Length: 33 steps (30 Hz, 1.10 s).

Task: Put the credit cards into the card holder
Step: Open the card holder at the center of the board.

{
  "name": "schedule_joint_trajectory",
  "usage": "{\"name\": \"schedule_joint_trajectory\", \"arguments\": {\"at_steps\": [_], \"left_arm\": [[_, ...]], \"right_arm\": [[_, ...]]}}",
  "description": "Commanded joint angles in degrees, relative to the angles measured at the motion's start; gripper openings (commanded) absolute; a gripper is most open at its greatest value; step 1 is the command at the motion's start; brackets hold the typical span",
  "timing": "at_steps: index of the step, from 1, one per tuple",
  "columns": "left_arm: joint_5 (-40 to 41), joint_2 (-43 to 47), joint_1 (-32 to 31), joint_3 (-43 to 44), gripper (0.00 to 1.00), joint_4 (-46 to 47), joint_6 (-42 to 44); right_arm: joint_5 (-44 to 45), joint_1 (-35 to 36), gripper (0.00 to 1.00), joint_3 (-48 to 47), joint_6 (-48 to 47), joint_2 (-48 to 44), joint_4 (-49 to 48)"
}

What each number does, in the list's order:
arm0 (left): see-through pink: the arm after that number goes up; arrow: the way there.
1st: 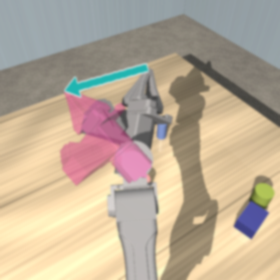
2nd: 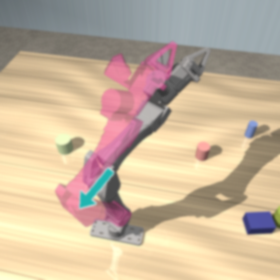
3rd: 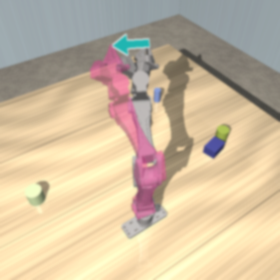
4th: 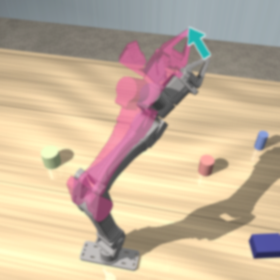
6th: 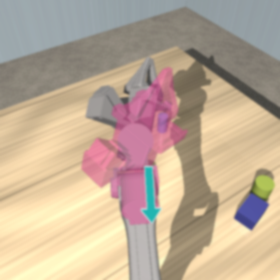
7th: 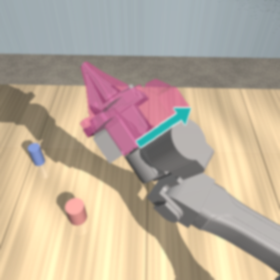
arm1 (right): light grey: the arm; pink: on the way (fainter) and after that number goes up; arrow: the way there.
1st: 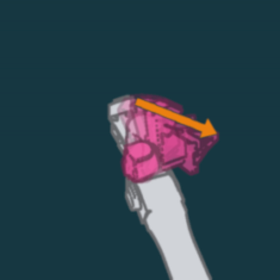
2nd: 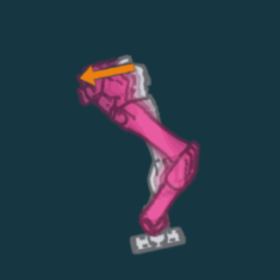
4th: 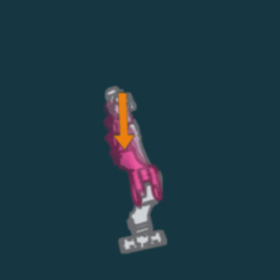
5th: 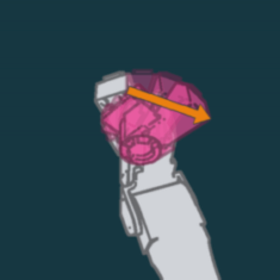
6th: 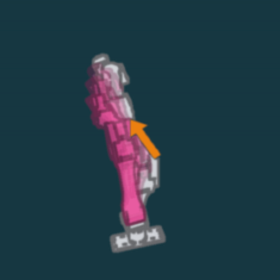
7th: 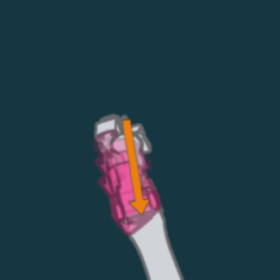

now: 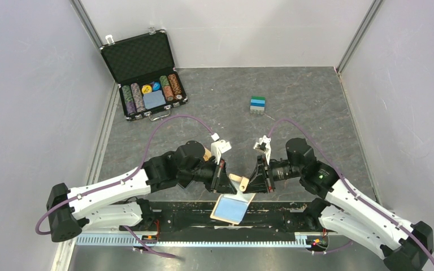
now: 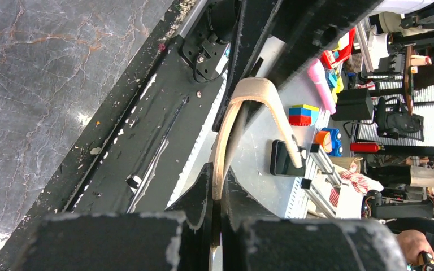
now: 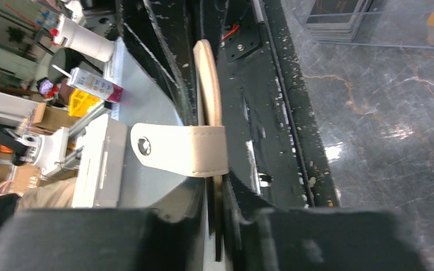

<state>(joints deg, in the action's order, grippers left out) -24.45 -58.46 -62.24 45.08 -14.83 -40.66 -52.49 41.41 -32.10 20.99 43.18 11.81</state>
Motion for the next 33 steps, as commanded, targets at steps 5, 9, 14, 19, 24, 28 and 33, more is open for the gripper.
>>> {"name": "schedule_joint_trajectory", "arguments": {"at_steps": [5, 9, 14, 19, 24, 28, 33], "left_arm": [[2.9, 1.3, -0.2, 3.3, 0.39, -0.6, -2.1], [14.2, 4.8, -0.2, 4.8, 0.79, -7.3, -2.4], [23.0, 11.0, -0.2, 4.3, 1.00, -8.5, -3.4], [31.2, 16.4, -0.2, 2.4, 1.00, -9.3, -7.1], [33.6, 19.8, -0.1, -1.0, 1.00, -8.1, -11.5], [33.9, 21.4, -0.1, -3.9, 1.00, -5.8, -13.3], [35.3, 20.5, -0.2, -4.1, 1.00, -7.2, -13.3]], "right_arm": [[7.4, 0.3, 0.00, -0.5, 0.7, 1.3, -1.2], [11.5, -0.4, 0.00, -1.2, 2.4, 2.7, -1.5], [14.0, -5.2, 0.00, -1.5, 4.7, 4.9, -1.4], [16.7, -12.6, 0.00, 0.3, 7.3, 5.9, -1.8], [16.1, -20.7, 0.00, 5.5, 12.7, 6.6, -8.4], [14.3, -25.8, 0.00, 12.8, 19.2, 7.7, -18.8], [19.6, -29.3, 0.00, 18.9, 21.8, 6.8, -21.2]]}}
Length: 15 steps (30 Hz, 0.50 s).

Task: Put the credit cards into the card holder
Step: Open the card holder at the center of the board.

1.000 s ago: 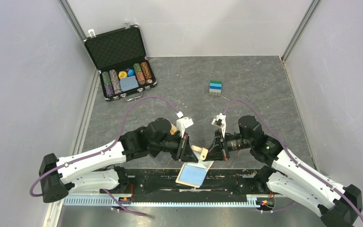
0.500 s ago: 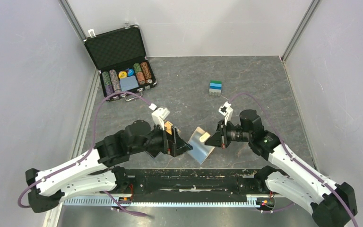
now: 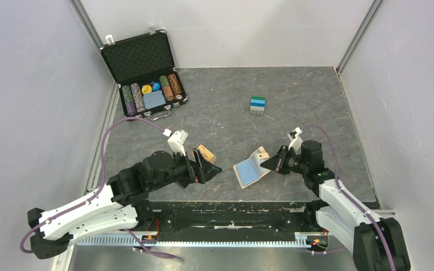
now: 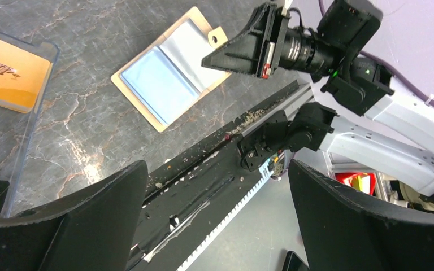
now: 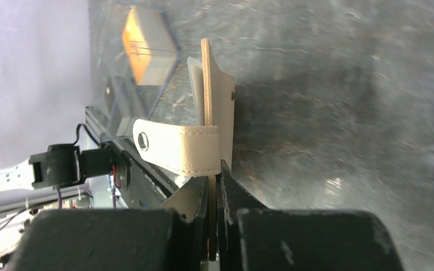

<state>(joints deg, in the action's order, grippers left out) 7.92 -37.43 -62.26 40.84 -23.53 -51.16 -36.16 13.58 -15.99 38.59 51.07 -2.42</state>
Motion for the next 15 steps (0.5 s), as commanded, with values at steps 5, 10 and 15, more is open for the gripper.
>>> {"name": "schedule_joint_trajectory", "arguments": {"at_steps": [5, 10, 15], "left_arm": [[1.9, -5.7, -0.1, 2.8, 1.00, -2.0, -1.1], [0.2, -13.8, -0.1, 8.8, 1.00, -8.4, 1.7], [-0.3, -22.3, -0.1, 16.3, 1.00, -17.3, 5.7]], "right_arm": [[9.0, -2.1, 0.03, 6.8, 3.7, -4.2, -2.6], [11.6, -2.5, 0.22, 10.5, 3.8, -6.6, 0.1], [19.1, -2.4, 0.59, 7.8, 1.0, -11.4, 9.9]]}}
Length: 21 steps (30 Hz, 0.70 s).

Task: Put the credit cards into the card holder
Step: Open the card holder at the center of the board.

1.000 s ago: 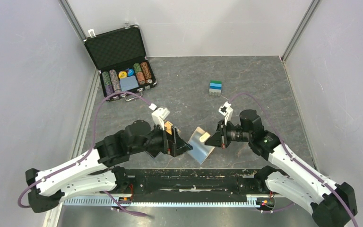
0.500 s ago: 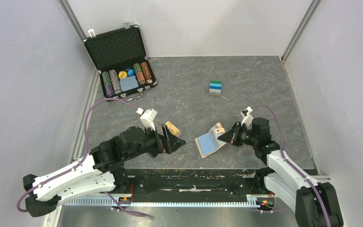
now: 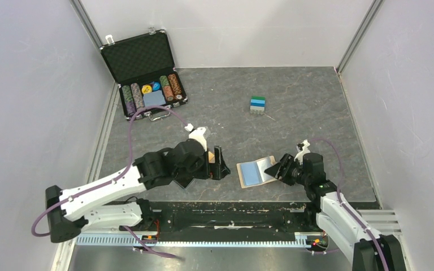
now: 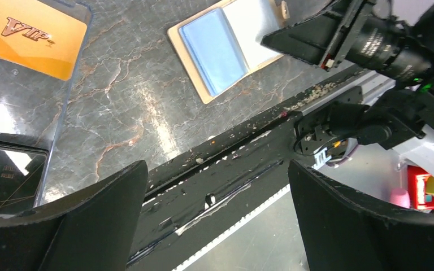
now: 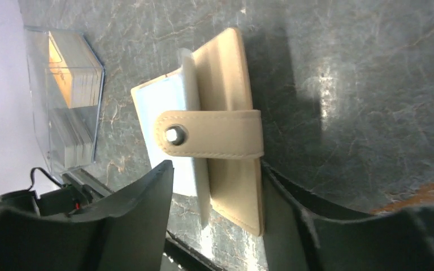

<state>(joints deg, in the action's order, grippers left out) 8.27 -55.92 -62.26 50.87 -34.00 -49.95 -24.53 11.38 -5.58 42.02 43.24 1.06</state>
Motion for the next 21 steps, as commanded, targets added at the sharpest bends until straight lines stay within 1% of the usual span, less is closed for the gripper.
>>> {"name": "schedule_joint_trajectory", "arguments": {"at_steps": [1, 4, 7, 9, 11, 13, 16, 18, 21], "left_arm": [[-0.6, -5.4, -0.2, 7.5, 1.00, -8.3, 4.9], [-0.3, -9.0, -0.1, 9.9, 1.00, -12.0, 5.9], [-1.0, -12.2, -0.2, 11.5, 1.00, -14.2, 6.8], [-0.5, -13.6, -0.2, 11.8, 1.00, -15.0, 6.8], [0.3, -14.2, -0.2, 11.4, 1.00, -15.0, 6.4], [0.7, -14.8, -0.1, 11.2, 1.00, -15.0, 6.2], [0.5, -15.1, 0.8, 10.6, 1.00, -14.7, 5.8], [-1.0, -14.7, 2.7, 9.5, 1.00, -13.9, 5.4], [-5.3, -12.8, 6.9, 6.3, 1.00, -11.1, 5.3]], "right_arm": [[9.3, -0.3, 0.67, -3.8, -3.5, -4.5, 8.9], [15.7, -0.2, 0.83, -9.5, -7.7, -6.7, 16.3], [21.1, -0.3, 0.91, -16.5, -13.5, -7.9, 23.4], [22.3, -0.2, 0.93, -20.7, -16.8, -7.8, 26.3], [21.2, -0.2, 0.95, -24.1, -18.9, -6.6, 27.8], [17.8, -0.2, 0.96, -25.9, -20.2, -4.7, 28.0], [11.2, 0.0, 0.95, -25.7, -20.3, -1.4, 25.8], [8.5, 0.9, 0.92, -24.8, -19.5, 0.4, 23.4], [7.4, 4.2, 0.90, -24.7, -18.3, 3.3, 19.9]]}}
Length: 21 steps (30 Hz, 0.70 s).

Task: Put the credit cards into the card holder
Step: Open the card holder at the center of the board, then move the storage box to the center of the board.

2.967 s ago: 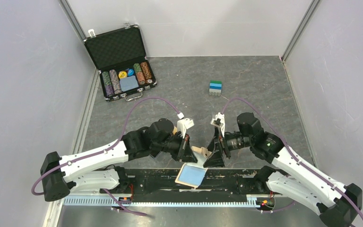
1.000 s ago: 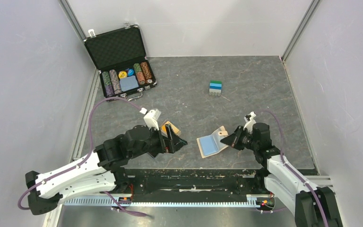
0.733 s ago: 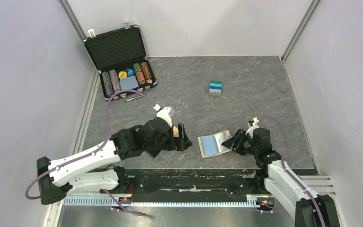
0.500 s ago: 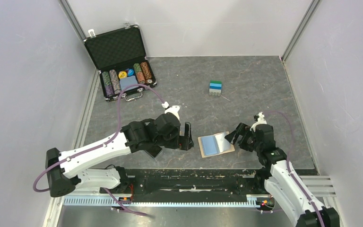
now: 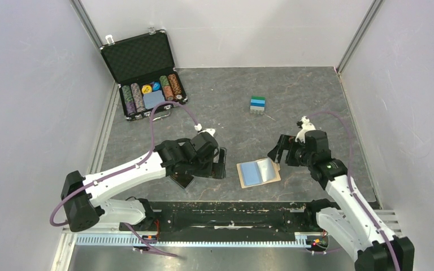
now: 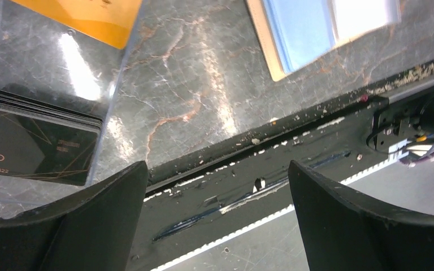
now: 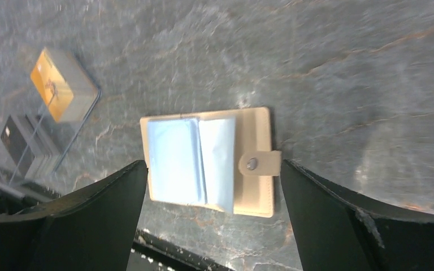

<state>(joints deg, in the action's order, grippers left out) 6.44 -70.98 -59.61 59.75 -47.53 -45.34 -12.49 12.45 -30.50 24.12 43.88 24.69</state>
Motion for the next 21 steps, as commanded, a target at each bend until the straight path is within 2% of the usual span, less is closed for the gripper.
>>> {"name": "schedule_joint_trajectory", "arguments": {"at_steps": [1, 7, 10, 17, 21], "left_arm": [[-5.0, 3.4, 6.0, -3.9, 1.00, 3.5, 0.7], [-14.7, 9.7, 17.0, -10.6, 0.99, 7.6, 1.8], [-15.9, 12.3, 20.1, -11.4, 0.99, 6.1, 3.2], [-17.2, 18.3, 23.1, -10.6, 0.98, 2.3, 5.5], [-18.1, 20.7, 23.2, -9.8, 0.98, 2.4, 6.1]], "right_arm": [[-4.7, 4.7, 0.90, -0.1, 0.1, 3.8, -4.9], [-3.6, 16.0, 0.87, -7.4, 0.9, 16.9, -11.8], [-3.7, 20.9, 0.86, -16.1, -1.2, 26.4, -12.2], [-5.2, 27.6, 0.82, -36.4, -7.4, 46.5, -7.8], [-4.9, 29.9, 0.76, -46.5, -10.4, 56.3, -3.3]]}}
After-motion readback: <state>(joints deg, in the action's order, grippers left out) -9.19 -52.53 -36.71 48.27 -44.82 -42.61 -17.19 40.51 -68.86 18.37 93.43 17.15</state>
